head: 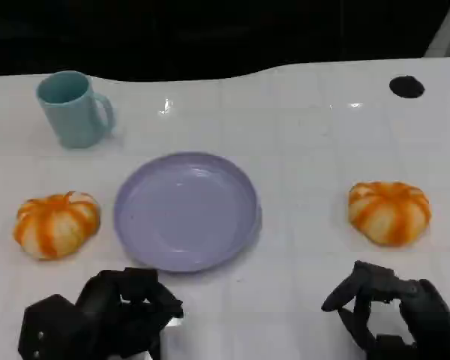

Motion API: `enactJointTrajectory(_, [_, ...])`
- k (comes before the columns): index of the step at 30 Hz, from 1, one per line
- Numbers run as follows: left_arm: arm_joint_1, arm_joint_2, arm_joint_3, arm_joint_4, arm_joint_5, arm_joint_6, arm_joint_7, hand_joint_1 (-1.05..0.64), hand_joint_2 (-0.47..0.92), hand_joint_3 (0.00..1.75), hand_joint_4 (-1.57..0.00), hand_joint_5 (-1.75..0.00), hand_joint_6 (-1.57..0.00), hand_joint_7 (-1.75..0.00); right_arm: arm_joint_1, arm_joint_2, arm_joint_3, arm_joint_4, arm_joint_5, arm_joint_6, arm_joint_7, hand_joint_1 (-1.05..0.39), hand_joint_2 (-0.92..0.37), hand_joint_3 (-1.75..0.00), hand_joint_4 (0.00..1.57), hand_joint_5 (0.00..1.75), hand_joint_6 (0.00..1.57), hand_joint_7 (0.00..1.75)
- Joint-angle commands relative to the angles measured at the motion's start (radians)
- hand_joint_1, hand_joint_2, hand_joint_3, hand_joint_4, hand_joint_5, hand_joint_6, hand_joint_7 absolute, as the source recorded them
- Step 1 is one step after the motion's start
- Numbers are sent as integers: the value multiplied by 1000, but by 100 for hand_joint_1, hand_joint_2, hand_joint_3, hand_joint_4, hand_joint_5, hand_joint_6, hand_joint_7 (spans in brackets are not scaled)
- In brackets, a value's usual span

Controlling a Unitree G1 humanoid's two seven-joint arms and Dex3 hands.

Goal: Grasp the bread from the table and place it into the plate.

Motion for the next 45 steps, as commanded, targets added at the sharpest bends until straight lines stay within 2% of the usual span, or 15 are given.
enactJointTrajectory(1, [2,11,5,-2,1,6,0,-105,66,45,-157,-118,-142,-74,9,-12,-7,0,9,-2,-3,-29,-57,-94,85,162,81,116])
enactJointTrajectory(26, [3,10,6,-5,-4,14,-1,-105,66,44,-157,-119,-142,-73,4,-11,-12,2,-7,-19,-21,-27,-57,-93,85,160,81,113])
enactJointTrajectory(29, [2,12,6,-2,-2,11,-2,-105,66,43,-157,-119,-143,-73,0,-14,-16,-2,-15,-31,-32,-27,-64,-78,83,145,85,95])
enactJointTrajectory(32, [0,13,6,3,0,6,-3,-105,67,43,-157,-119,-142,-73,-10,-23,-32,-15,-89,-58,-90,-31,-77,-54,77,126,92,62])
enactJointTrajectory(34, [-1,12,5,4,0,7,-3,-105,67,43,-157,-119,-142,-73,-13,-29,-45,-31,-149,-66,-137,-32,-80,-47,74,117,92,52])
enactJointTrajectory(36, [-2,10,5,4,-3,8,-4,-105,67,43,-157,-119,-143,-73,-11,-37,-56,-61,-201,-50,-175,-38,-88,-30,71,102,90,44])
enactJointTrajectory(40, [-3,9,4,5,2,8,1,-105,67,42,-157,-119,-143,-73,1,-72,-72,-153,-293,19,-208,-44,-92,-22,57,82,75,29])
enactJointTrajectory(43, [-4,10,4,9,0,6,-3,-105,67,42,-157,-119,-143,-73,1,-103,-82,-214,-378,69,-248,-46,-92,-20,53,70,71,21])
enactJointTrajectory(45, [-6,11,4,14,0,2,-6,-105,67,42,-157,-119,-143,-73,4,-130,-93,-272,-452,122,-278,-47,-92,-23,44,56,63,13])
